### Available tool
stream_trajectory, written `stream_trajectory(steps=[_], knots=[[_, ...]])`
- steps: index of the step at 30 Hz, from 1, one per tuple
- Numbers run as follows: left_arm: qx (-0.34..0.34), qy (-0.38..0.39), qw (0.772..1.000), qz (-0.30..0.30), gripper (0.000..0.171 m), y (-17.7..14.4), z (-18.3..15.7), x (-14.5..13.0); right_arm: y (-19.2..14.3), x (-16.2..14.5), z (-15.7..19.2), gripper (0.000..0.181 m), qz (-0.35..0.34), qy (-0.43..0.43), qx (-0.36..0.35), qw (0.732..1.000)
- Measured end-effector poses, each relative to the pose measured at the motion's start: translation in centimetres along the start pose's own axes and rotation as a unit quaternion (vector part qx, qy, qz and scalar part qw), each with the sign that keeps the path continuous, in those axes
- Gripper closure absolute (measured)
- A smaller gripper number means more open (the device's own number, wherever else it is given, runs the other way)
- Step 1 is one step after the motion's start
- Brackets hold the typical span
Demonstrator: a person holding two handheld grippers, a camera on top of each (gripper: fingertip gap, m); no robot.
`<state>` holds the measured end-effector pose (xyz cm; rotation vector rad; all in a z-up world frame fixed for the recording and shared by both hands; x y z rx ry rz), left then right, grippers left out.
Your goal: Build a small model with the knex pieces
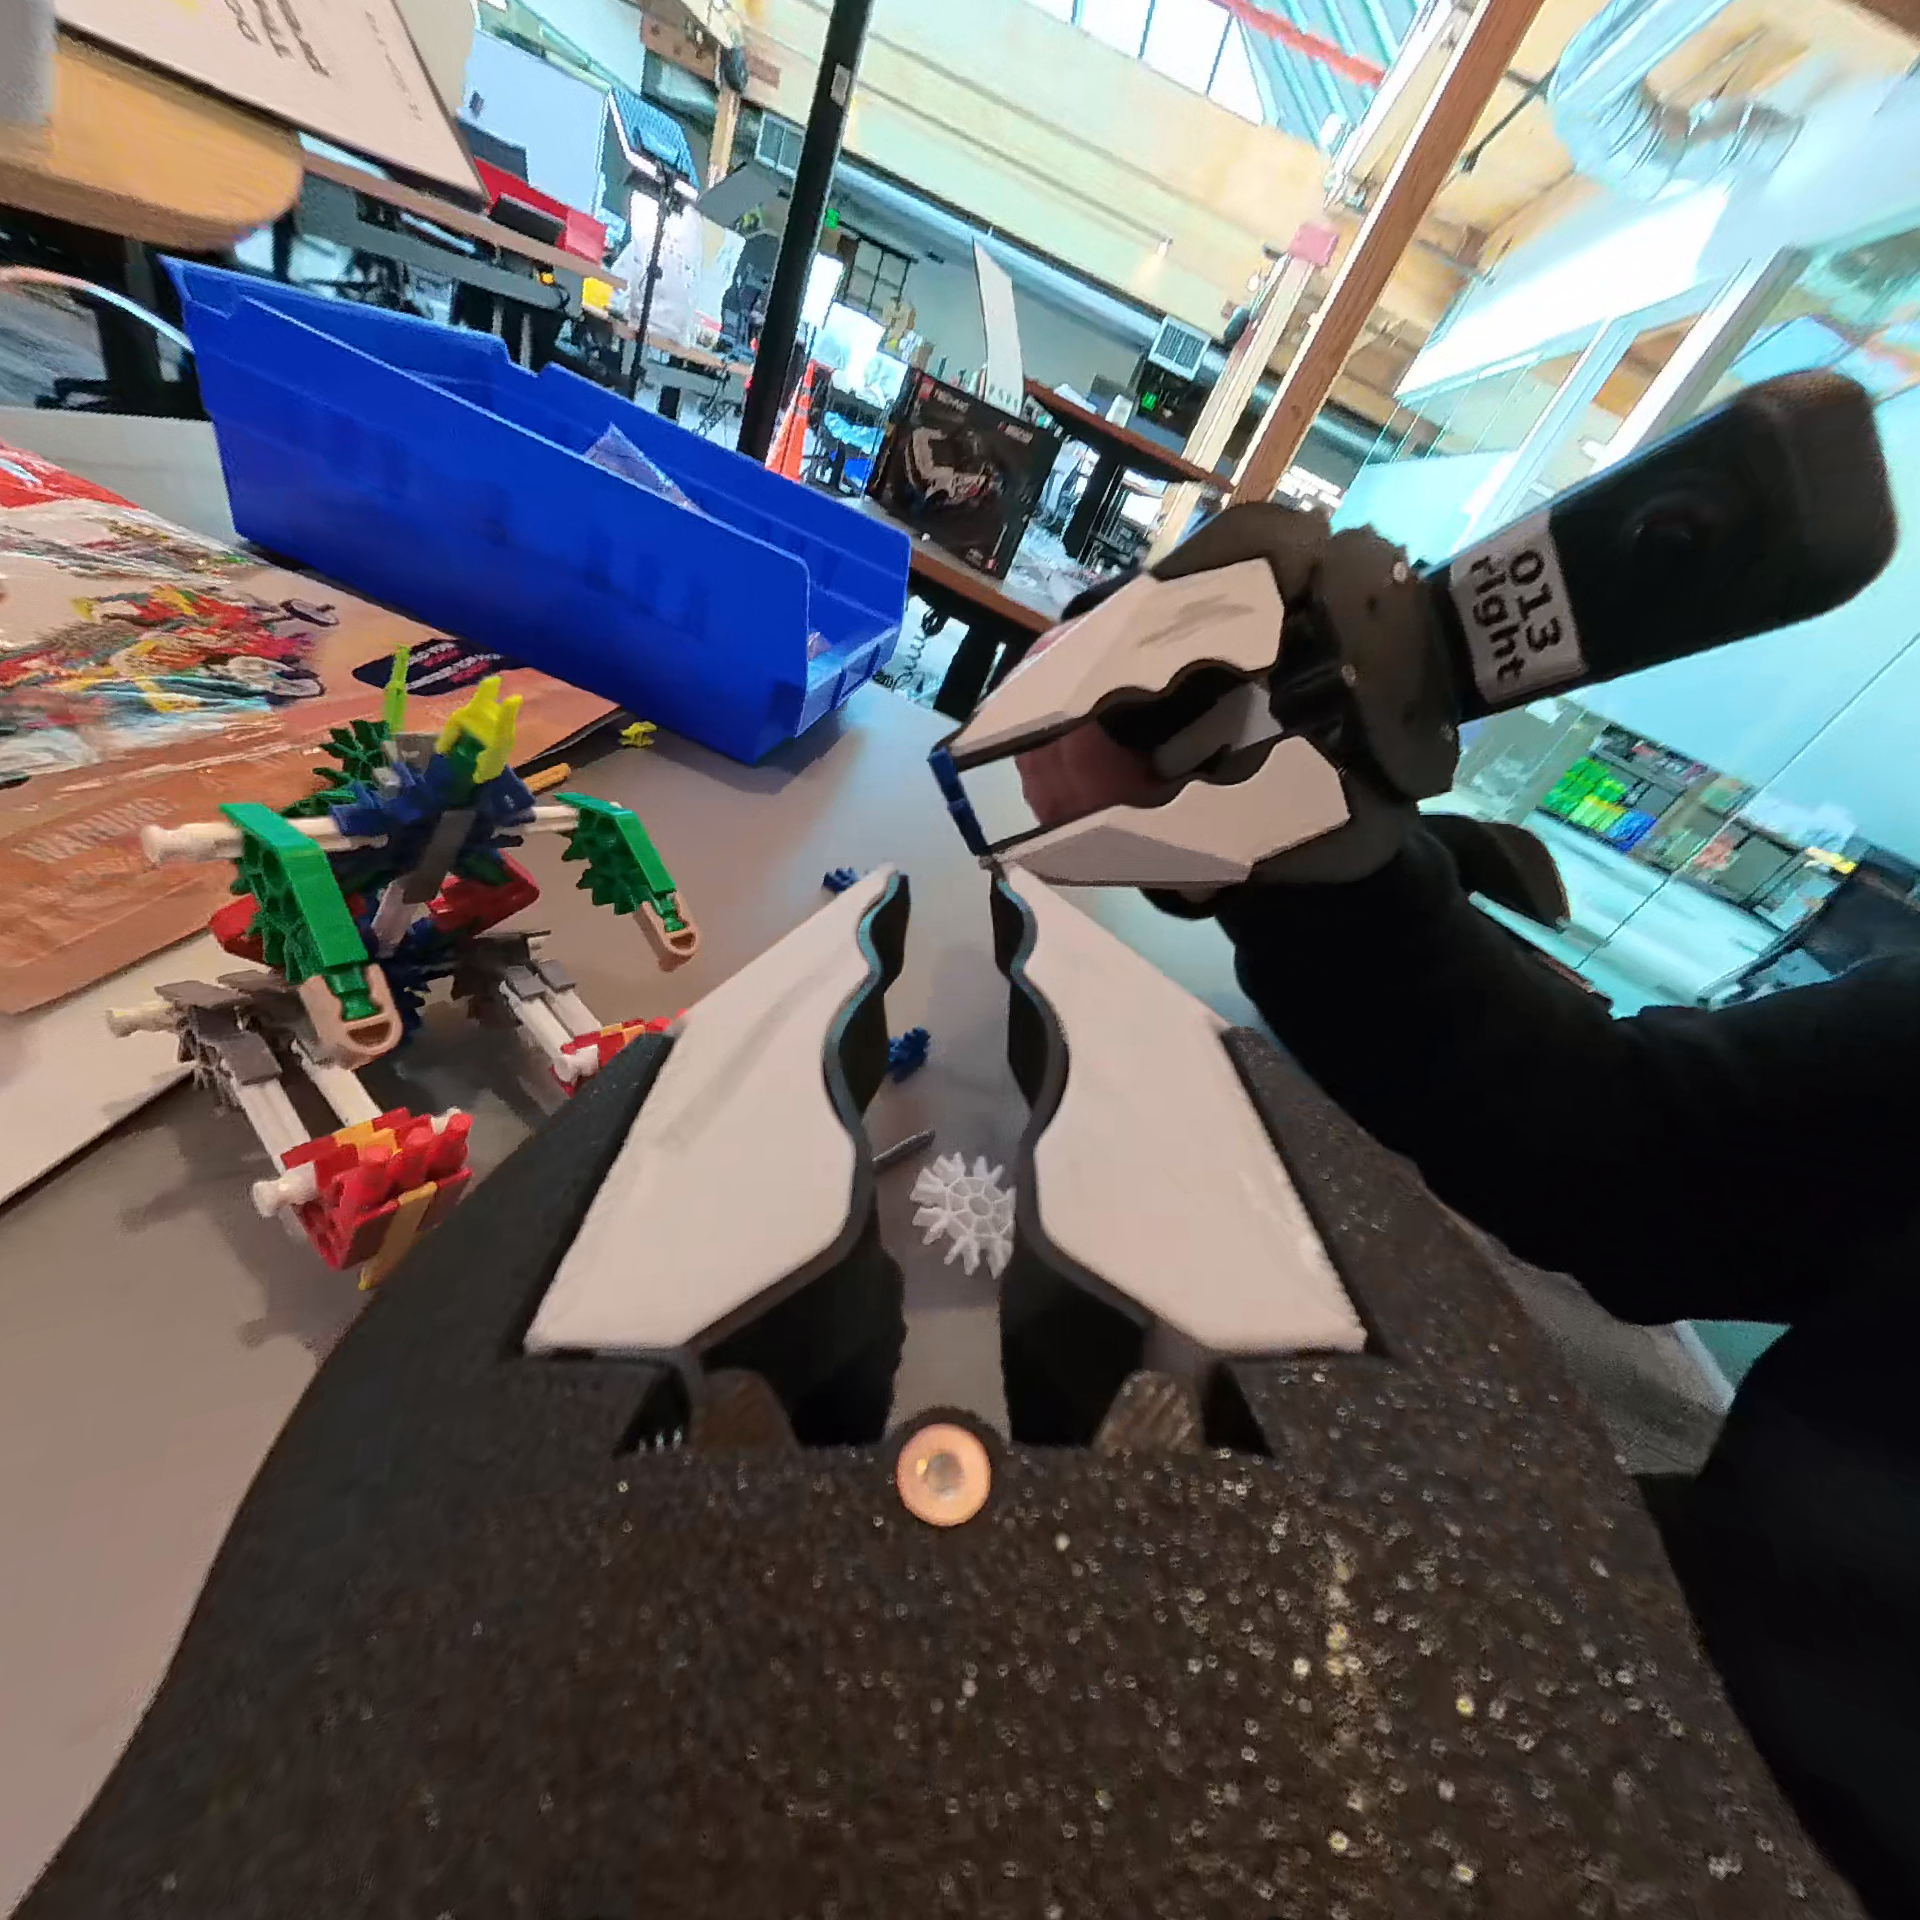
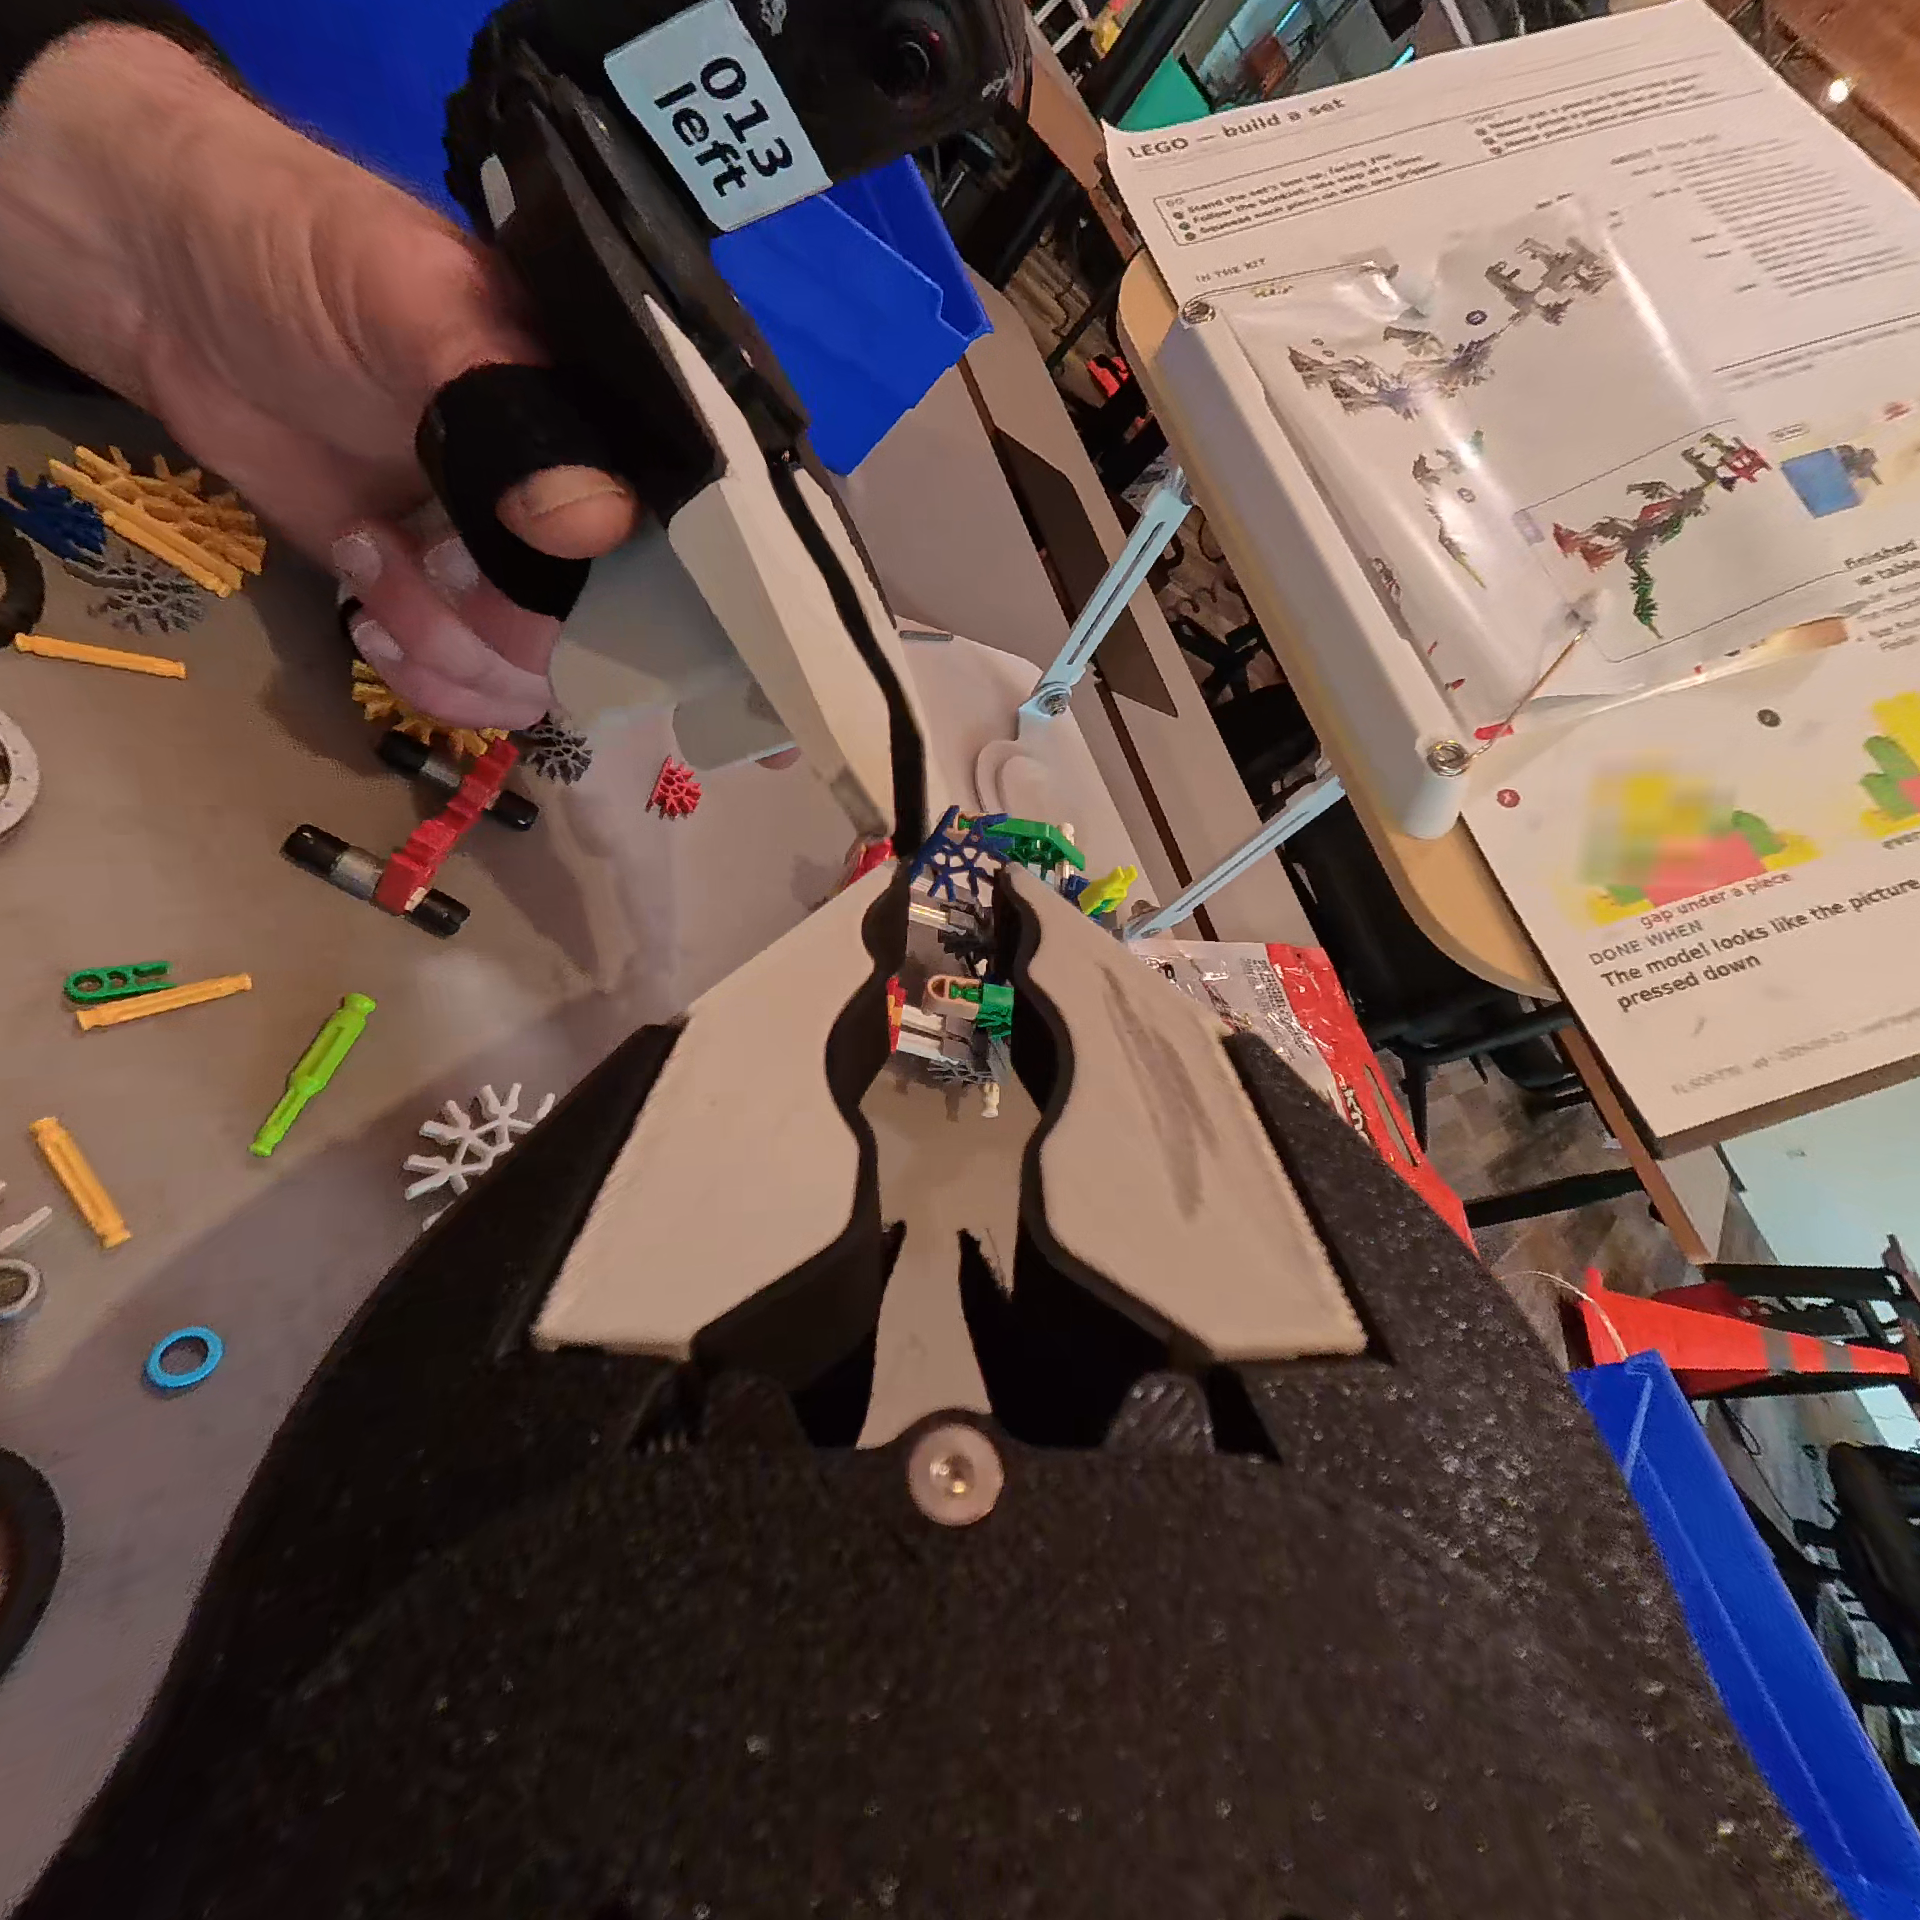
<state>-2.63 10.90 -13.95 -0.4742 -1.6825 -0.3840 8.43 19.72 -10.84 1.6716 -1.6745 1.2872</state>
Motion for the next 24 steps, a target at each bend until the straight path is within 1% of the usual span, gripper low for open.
stream_trajectory(steps=[2, 5, 9, 12, 14, 16, 18, 21, 24], knots=[[-0.005, -0.004, 1.0, -0.014, 0.158, -0.2, 0.0, 0.3, -0.1, 0.1, 0.0, 0.166, -0.007, 0.0, 0.0, 1.0], [-0.008, 0.01, 1.0, -0.014, 0.159, -0.1, -0.4, 0.5, 0.0, 0.3, 0.4, 0.166, -0.007, -0.012, 0.001, 1.0], [-0.011, 0.008, 1.0, -0.018, 0.17, -0.2, -0.5, 0.5, 0.3, 0.5, 0.8, 0.166, -0.005, -0.031, -0.009, 0.999], [-0.011, 0.017, 1.0, -0.011, 0.171, -0.3, -0.5, 0.6, 0.2, 0.4, 0.7, 0.165, -0.011, -0.015, 0.001, 1.0], [0.0, 0.045, 0.999, 0.007, 0.171, -0.3, -0.5, 0.7, -0.1, 0.4, 0.3, 0.164, -0.021, 0.026, 0.022, 0.999], [0.013, 0.101, 0.994, 0.04, 0.171, -0.3, -0.7, 0.6, -0.4, 0.2, -0.2, 0.163, -0.025, 0.071, 0.044, 0.996], [0.016, 0.161, 0.984, 0.074, 0.171, -0.1, -1.3, 0.4, -0.5, -0.1, -0.4, 0.163, -0.023, 0.104, 0.067, 0.992], [0.015, 0.217, 0.97, 0.105, 0.171, 0.3, -2.1, 0.3, -0.3, -0.5, 0.0, 0.164, -0.016, 0.131, 0.103, 0.986], [0.009, 0.26, 0.958, 0.123, 0.171, 0.4, -2.7, 0.0, -0.2, -0.8, 0.3, 0.17, -0.005, 0.158, 0.146, 0.977]])
Point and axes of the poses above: each gripper's, where its closed fingertips meet, y out along the fingers, x out of its top, z = x × y across the jaws, the point moved 8 cm from there along -y, back along the fingers, and after that the axes turned 13 degrees about y, right-handed, at the moved point
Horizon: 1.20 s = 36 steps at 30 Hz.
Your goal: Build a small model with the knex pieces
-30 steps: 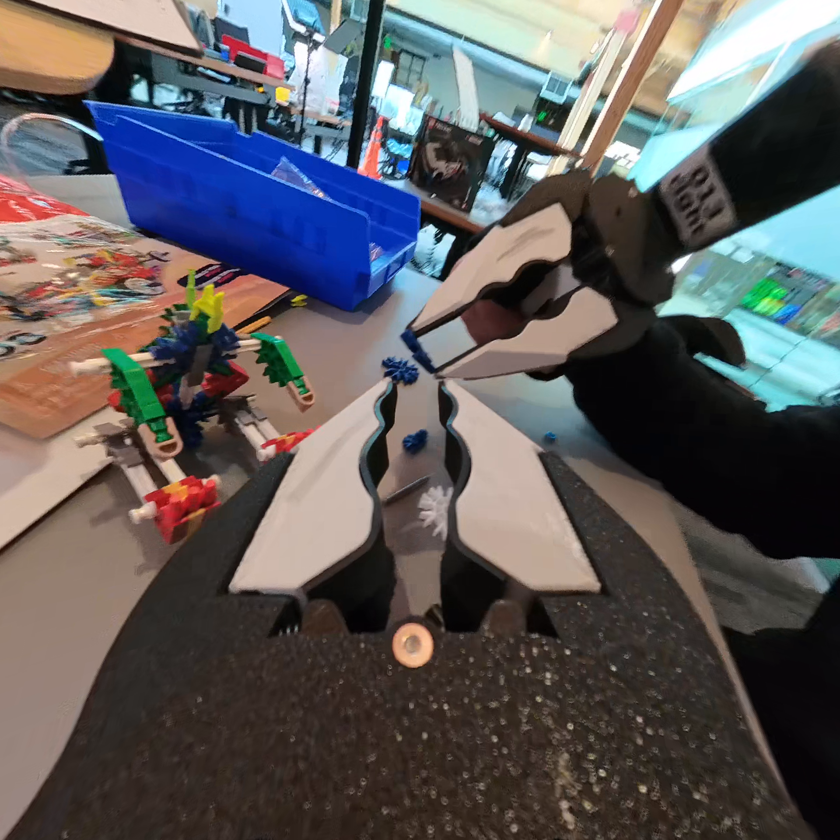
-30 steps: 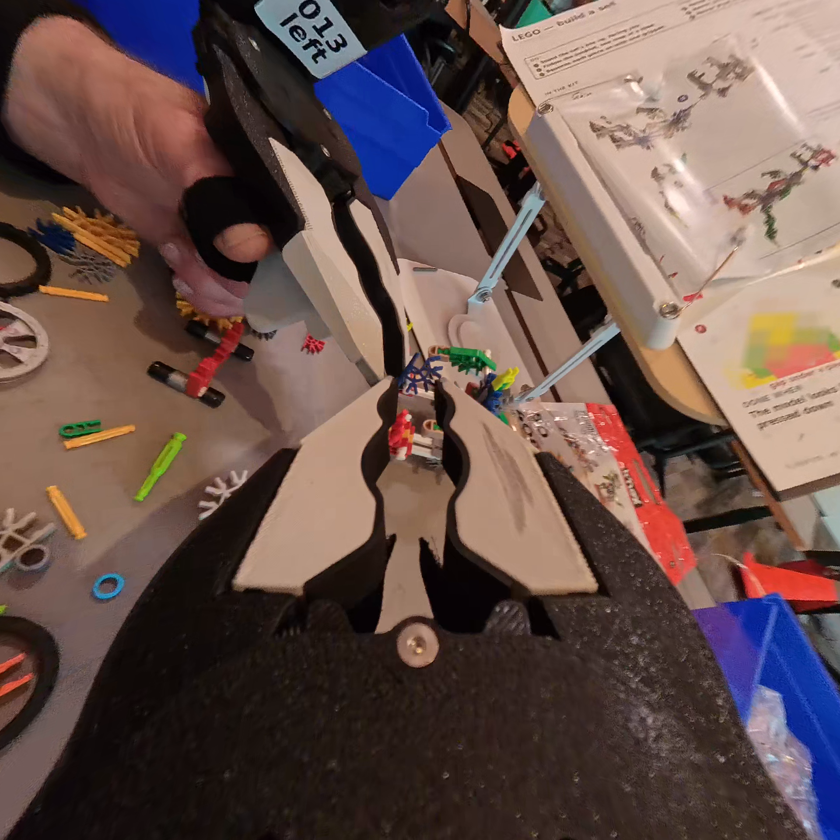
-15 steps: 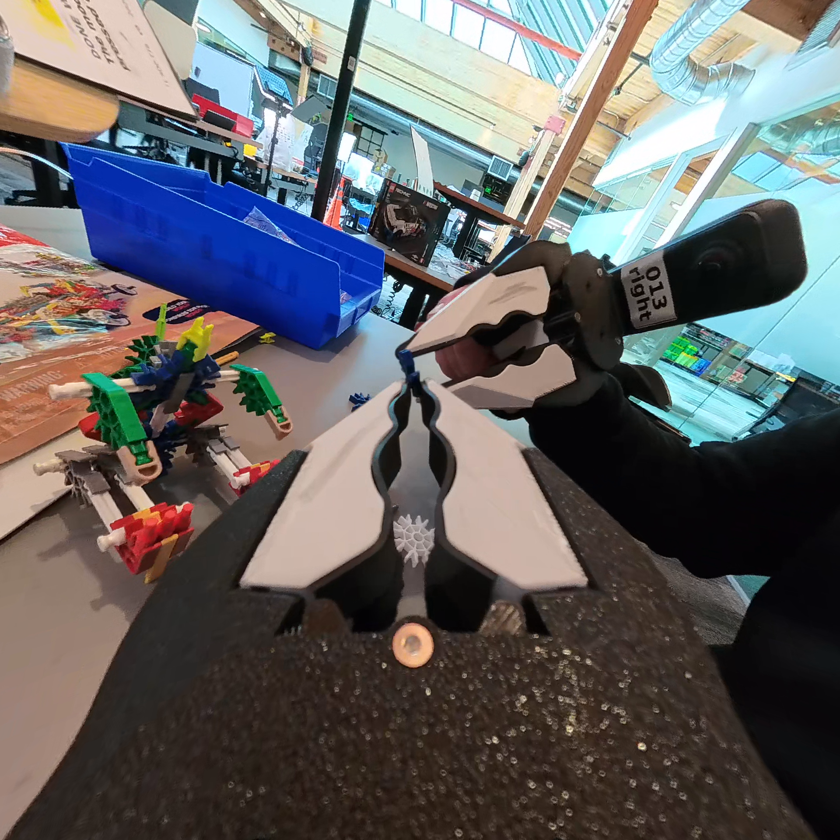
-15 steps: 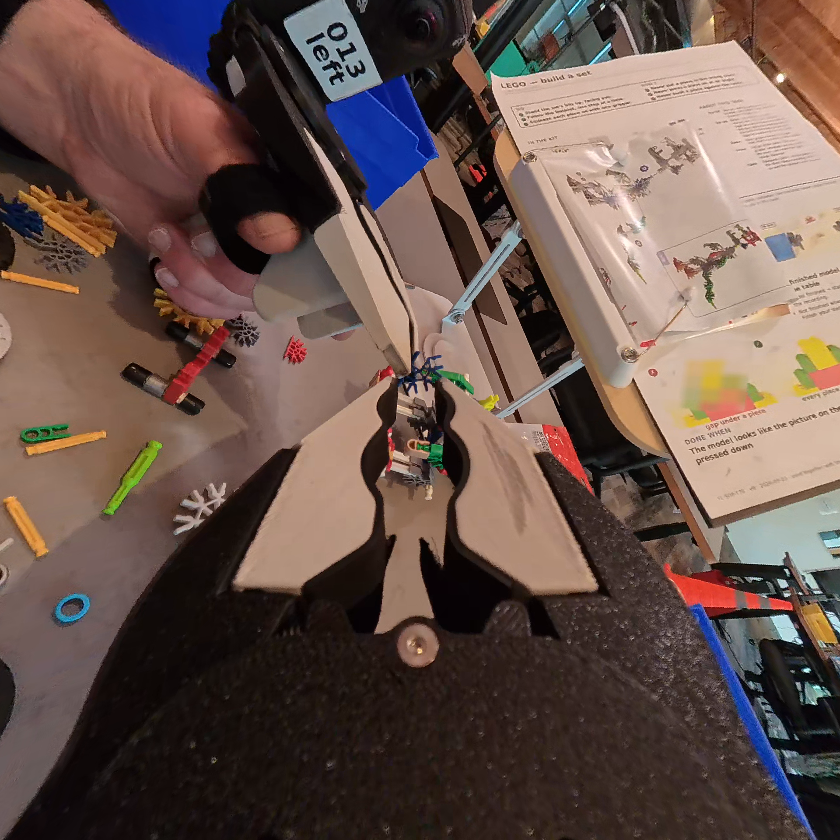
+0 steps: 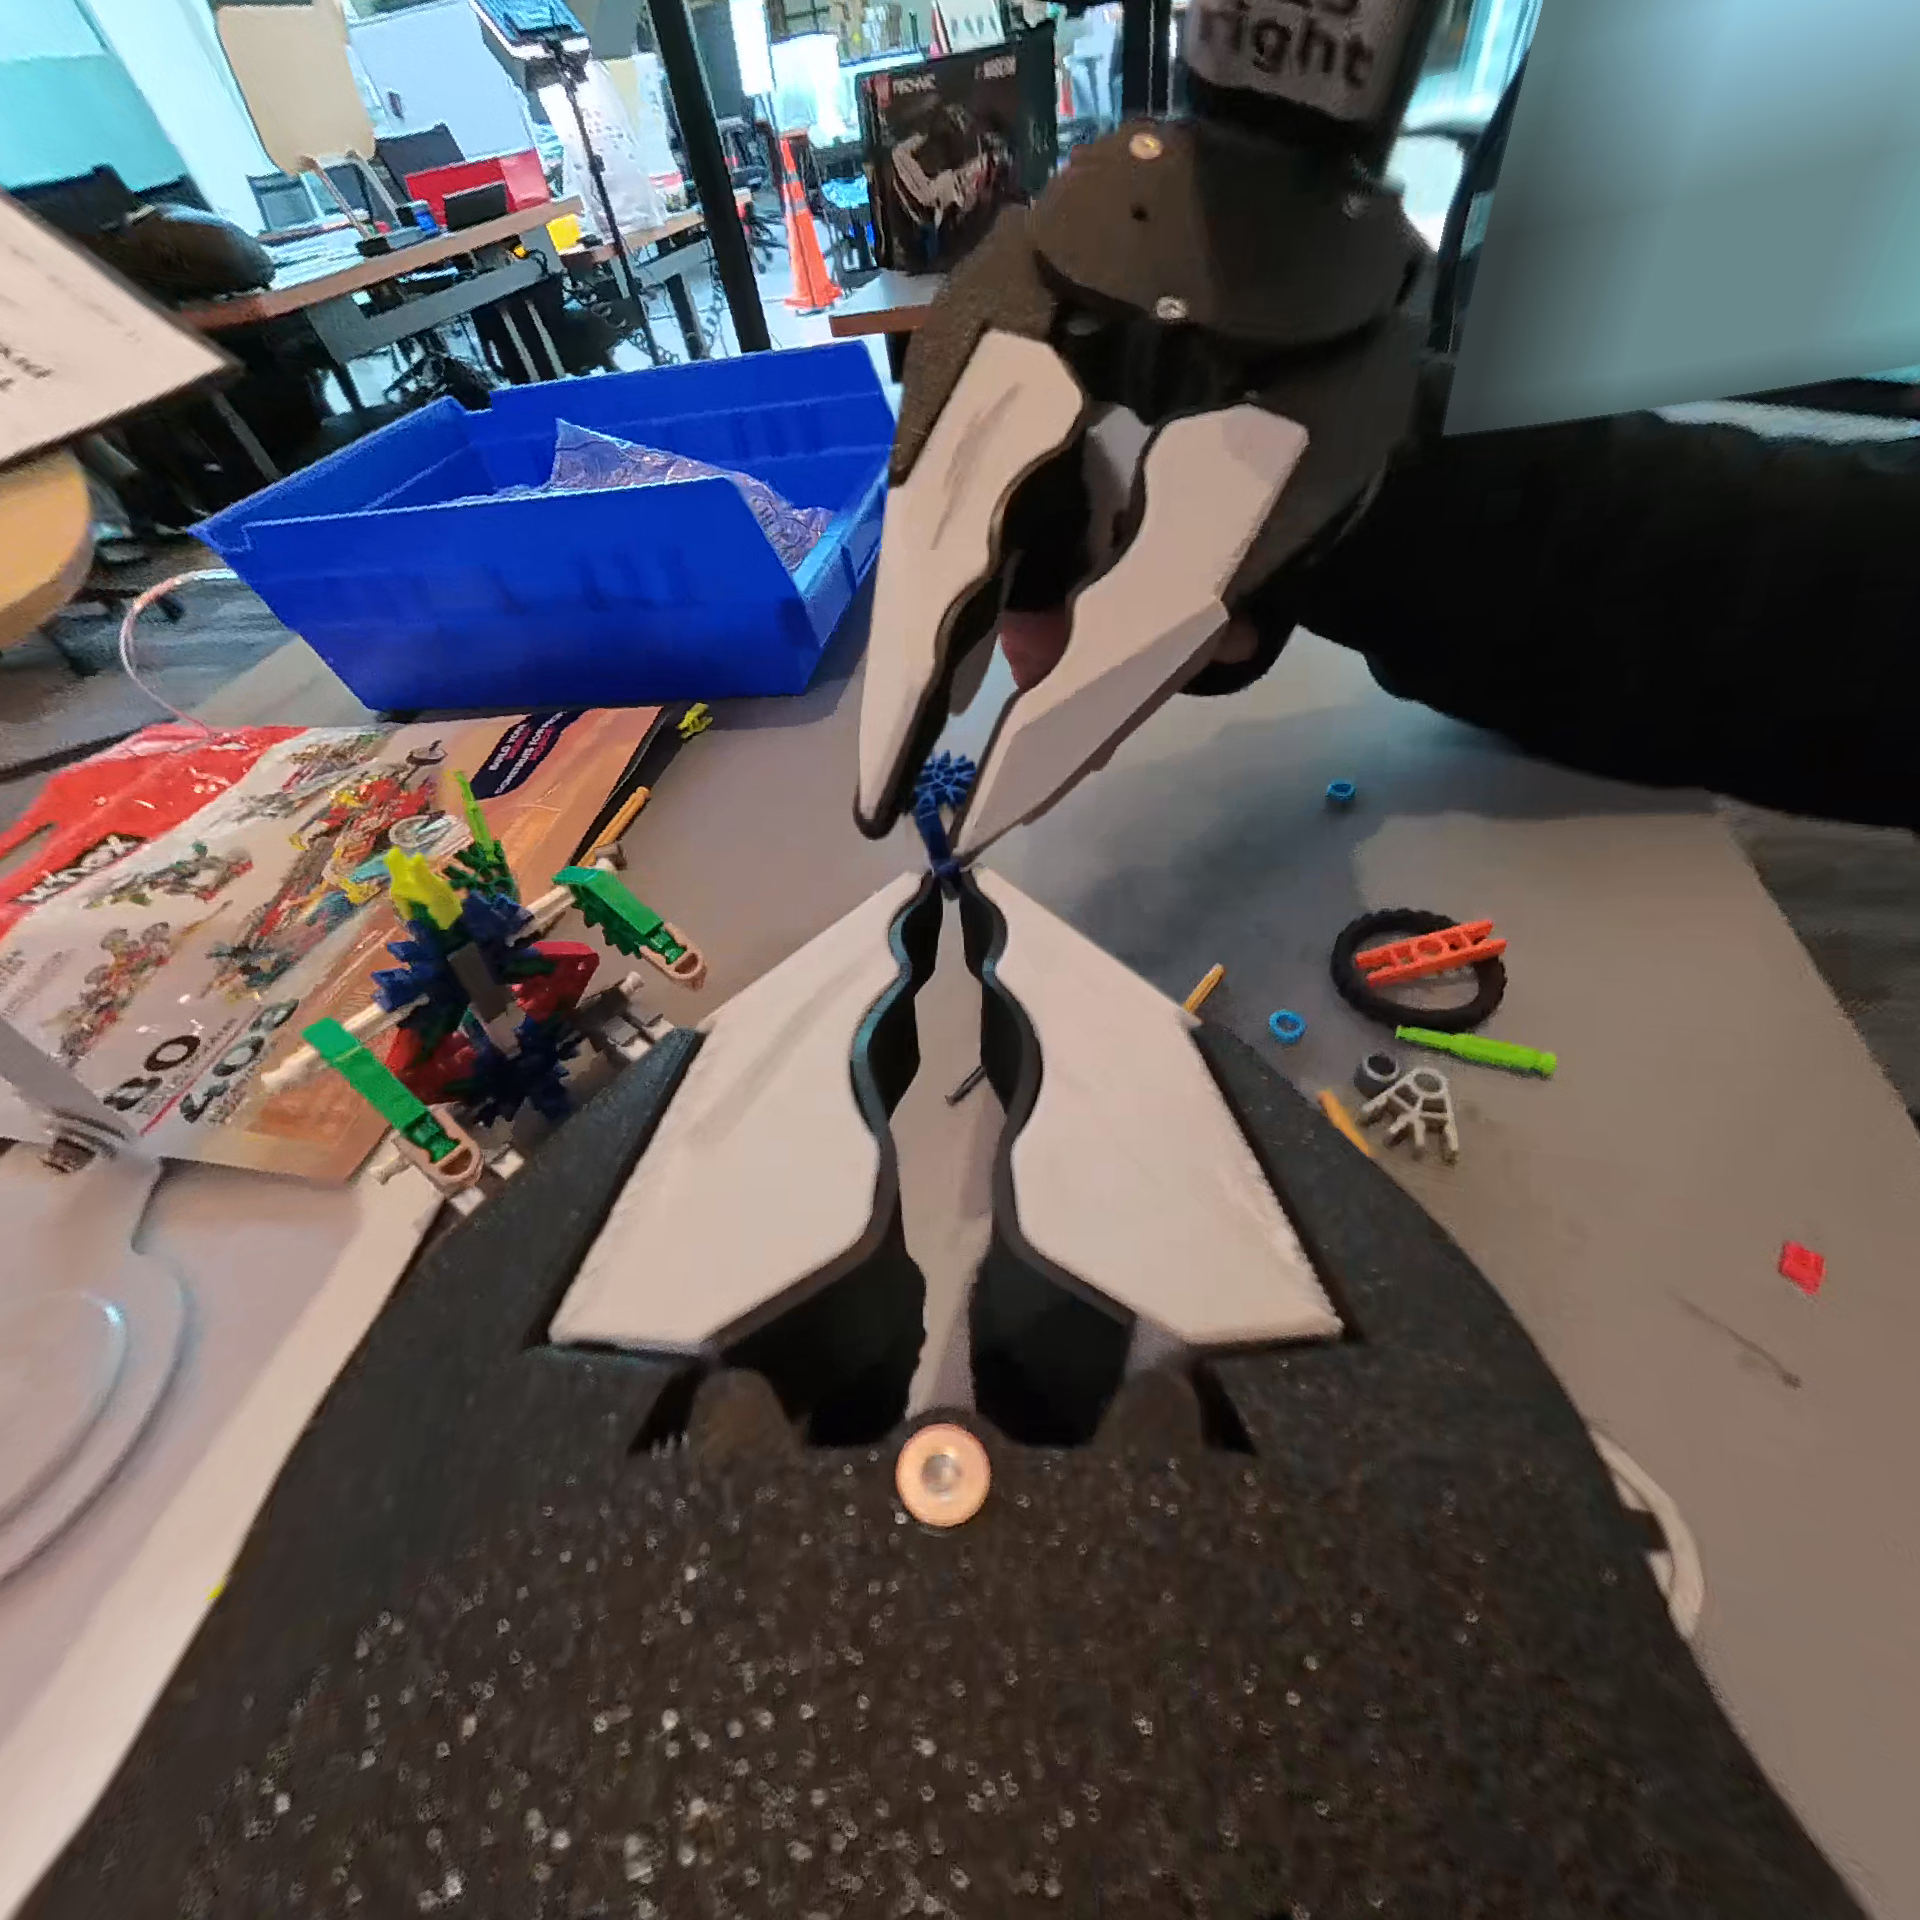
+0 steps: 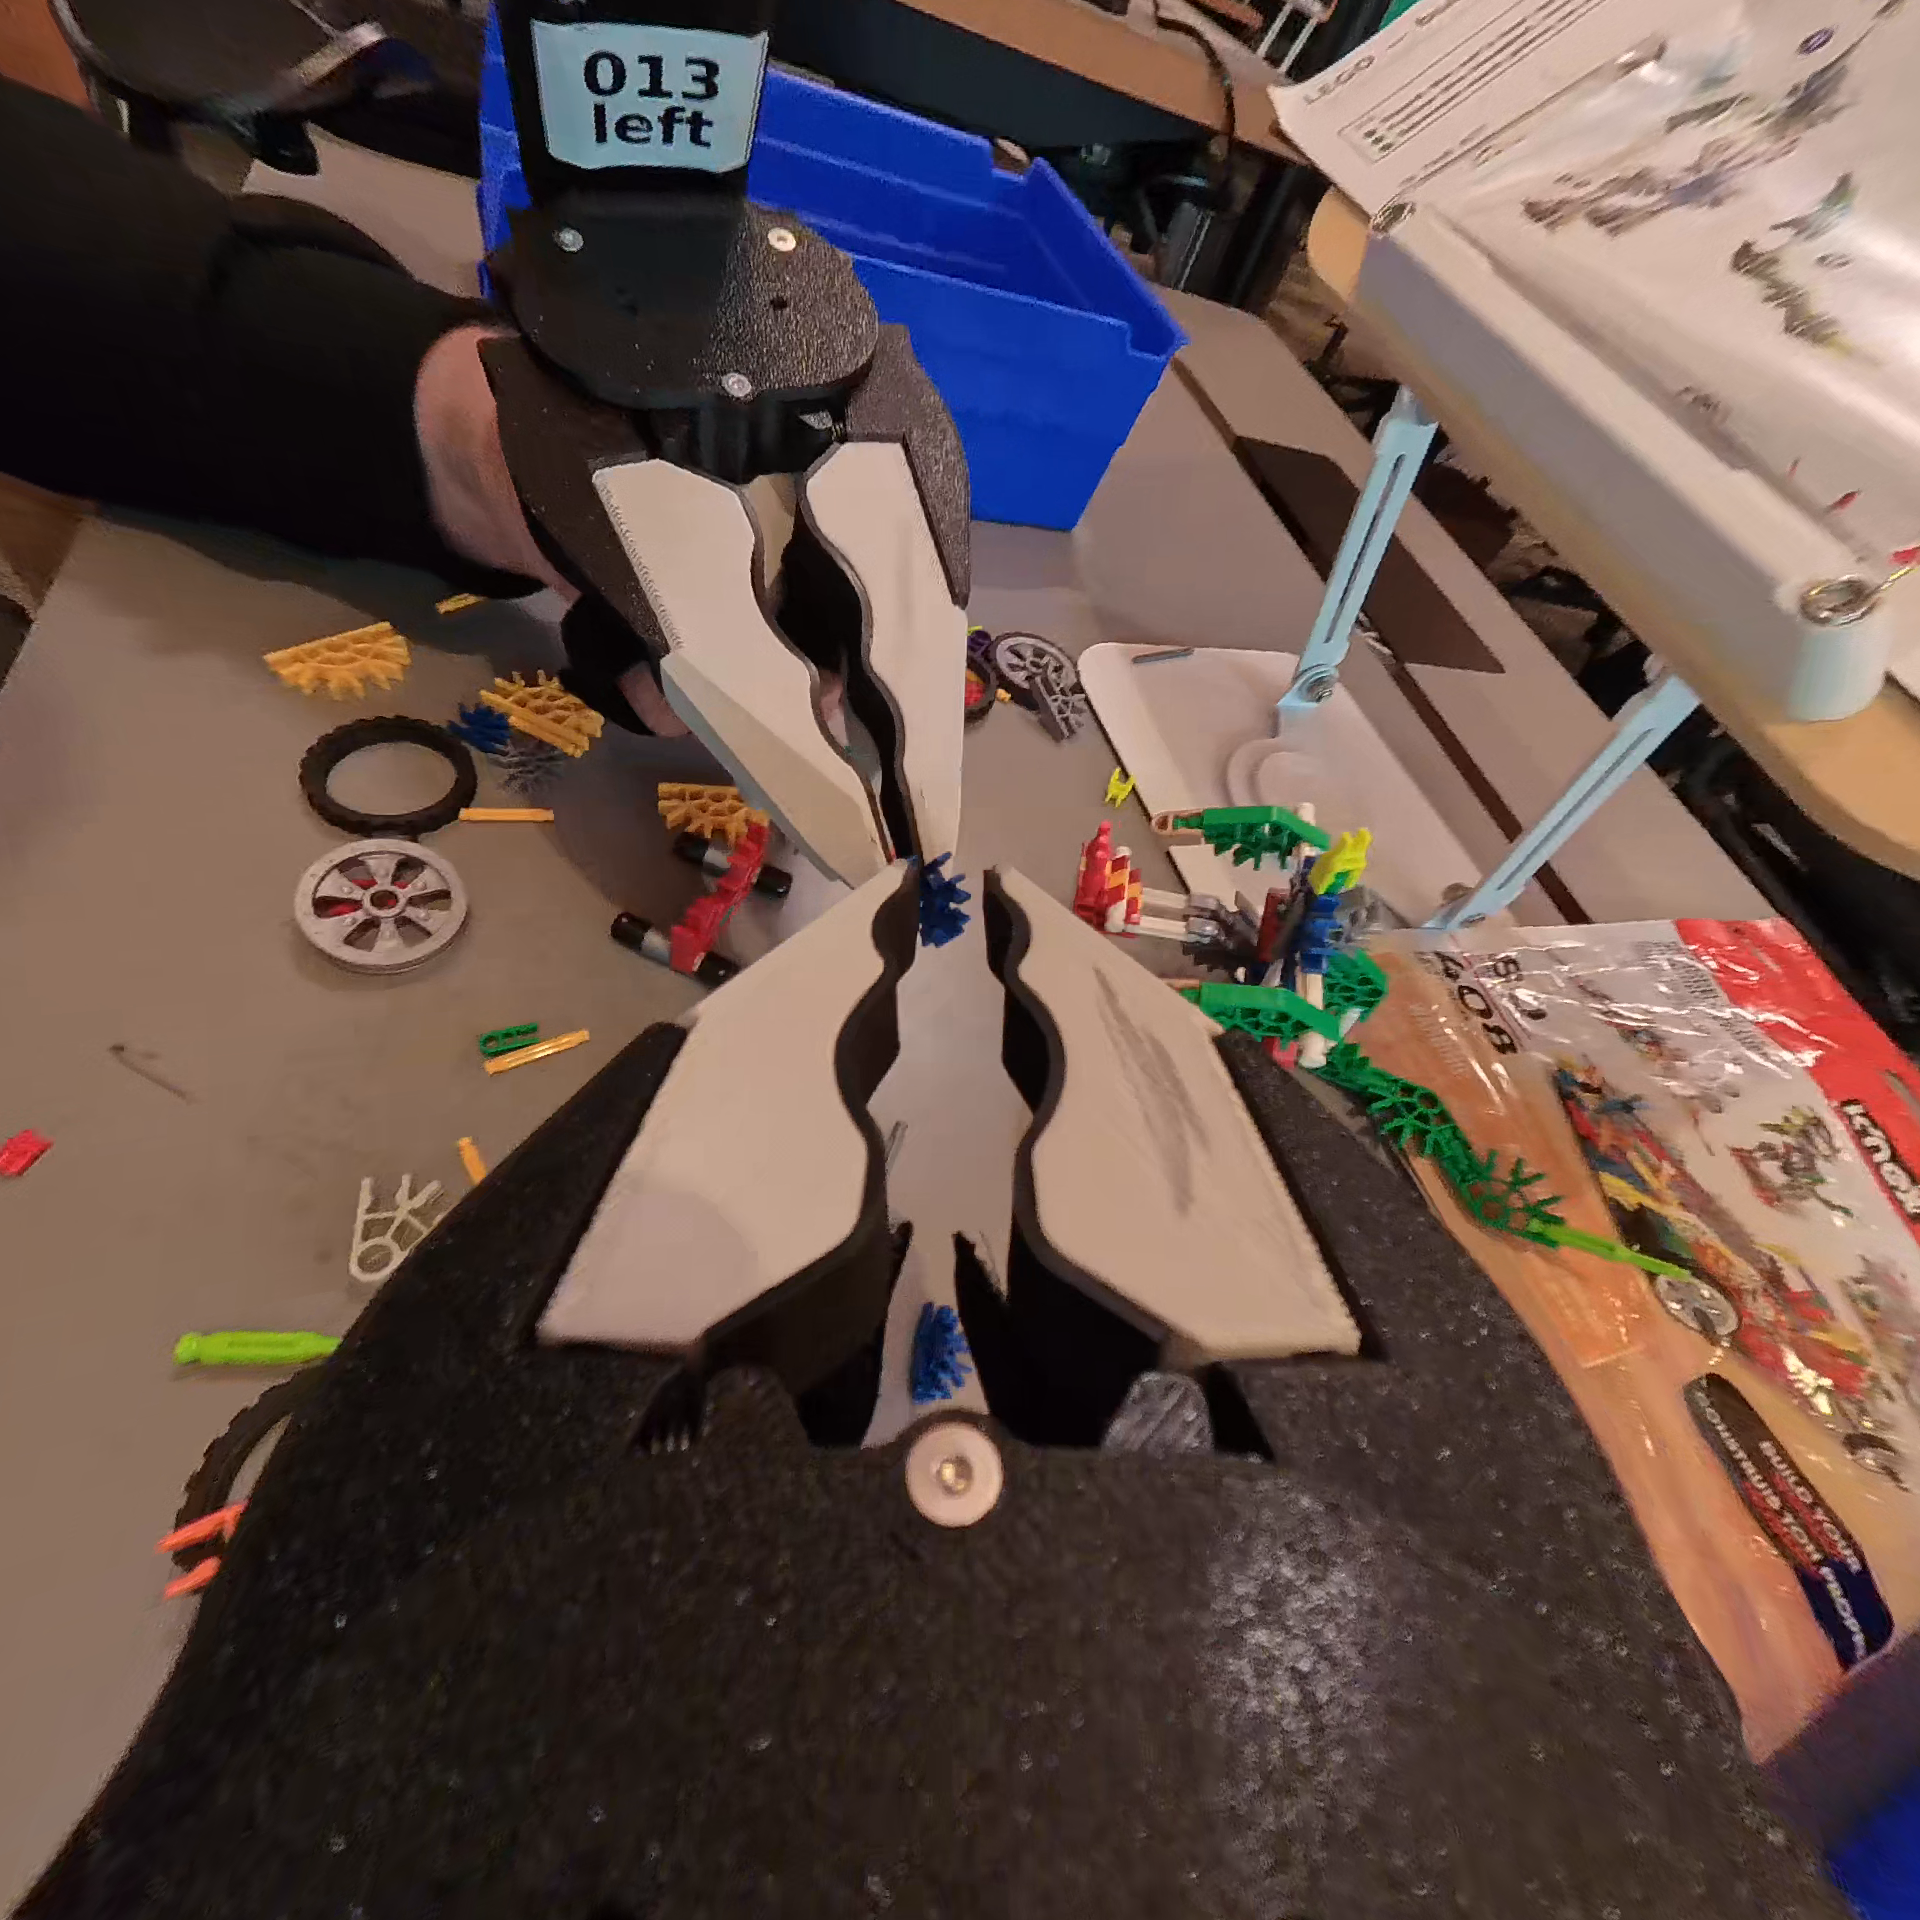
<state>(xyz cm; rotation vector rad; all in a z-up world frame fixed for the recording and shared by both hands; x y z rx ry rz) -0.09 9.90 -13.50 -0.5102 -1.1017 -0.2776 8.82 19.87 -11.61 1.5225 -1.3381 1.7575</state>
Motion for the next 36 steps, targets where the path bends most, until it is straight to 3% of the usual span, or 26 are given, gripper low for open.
stream_trajectory(steps=[10, 14, 17, 24, 36], knots=[[-0.024, 0.031, 0.999, 0.007, 0.171, -0.2, -0.5, 0.0, -0.2, -0.6, 0.2, 0.174, 0.01, 0.023, 0.049, 0.998], [0.002, -0.012, 0.999, -0.031, 0.17, -0.8, 0.5, 0.4, -0.4, 0.3, -0.6, 0.178, -0.04, 0.056, 0.035, 0.997], [0.01, -0.053, 0.996, -0.065, 0.16, -1.1, 1.3, 0.3, -0.3, 1.2, -1.2, 0.179, -0.107, 0.11, 0.042, 0.987], [0.028, -0.106, 0.987, -0.119, 0.167, -1.7, 2.1, 0.5, 0.7, 1.4, -1.1, 0.178, -0.146, 0.157, 0.067, 0.975], [-0.003, -0.086, 0.992, -0.093, 0.169, -2.1, 2.0, 0.7, 0.7, 1.1, -1.0, 0.178, -0.126, 0.164, 0.095, 0.974]])
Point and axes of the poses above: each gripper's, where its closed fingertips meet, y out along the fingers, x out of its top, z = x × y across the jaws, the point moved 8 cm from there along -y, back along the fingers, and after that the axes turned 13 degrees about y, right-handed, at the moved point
